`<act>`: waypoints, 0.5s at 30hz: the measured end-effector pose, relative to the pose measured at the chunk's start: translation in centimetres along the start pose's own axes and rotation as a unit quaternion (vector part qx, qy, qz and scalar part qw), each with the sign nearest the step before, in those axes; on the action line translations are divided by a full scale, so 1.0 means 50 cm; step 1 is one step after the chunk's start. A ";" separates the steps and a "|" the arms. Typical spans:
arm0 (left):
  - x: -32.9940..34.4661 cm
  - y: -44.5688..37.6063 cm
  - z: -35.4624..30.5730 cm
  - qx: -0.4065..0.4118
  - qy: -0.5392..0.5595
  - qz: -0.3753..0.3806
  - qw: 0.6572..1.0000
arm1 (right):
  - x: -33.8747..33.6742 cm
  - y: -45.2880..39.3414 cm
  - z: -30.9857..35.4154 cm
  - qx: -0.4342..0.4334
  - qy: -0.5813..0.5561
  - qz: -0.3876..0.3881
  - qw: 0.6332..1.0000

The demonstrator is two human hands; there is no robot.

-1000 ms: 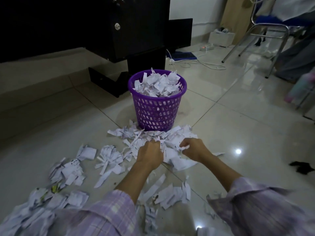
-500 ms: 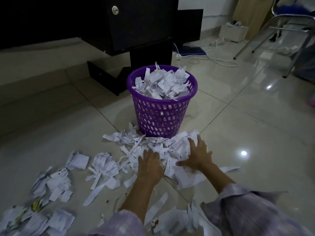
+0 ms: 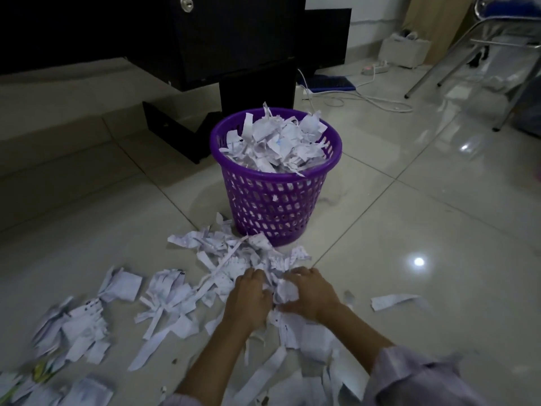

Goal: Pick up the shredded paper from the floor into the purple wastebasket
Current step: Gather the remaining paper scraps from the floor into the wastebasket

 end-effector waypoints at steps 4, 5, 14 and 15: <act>0.002 0.040 0.019 0.006 -0.005 0.033 0.999 | 0.031 0.063 0.049 -0.066 0.001 -0.020 0.998; 0.002 0.043 0.022 0.012 -0.011 0.041 0.999 | 0.034 0.068 0.051 -0.069 -0.009 -0.014 0.997; -0.032 0.120 0.003 0.028 0.111 0.073 0.991 | -0.057 0.131 0.057 -0.029 -0.129 -0.046 0.990; -0.035 0.125 -0.003 0.016 0.150 0.082 0.985 | -0.057 0.136 0.059 -0.021 -0.142 -0.029 0.989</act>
Point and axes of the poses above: each hand's wrist, its own y-axis away from the middle knuckle, its own x-axis out of the palm, z = x × y, the point moved 9 cm from there along -y, towards the middle knuckle, and after that the axes turned 5 degrees about -x, right-handed, at the moved point
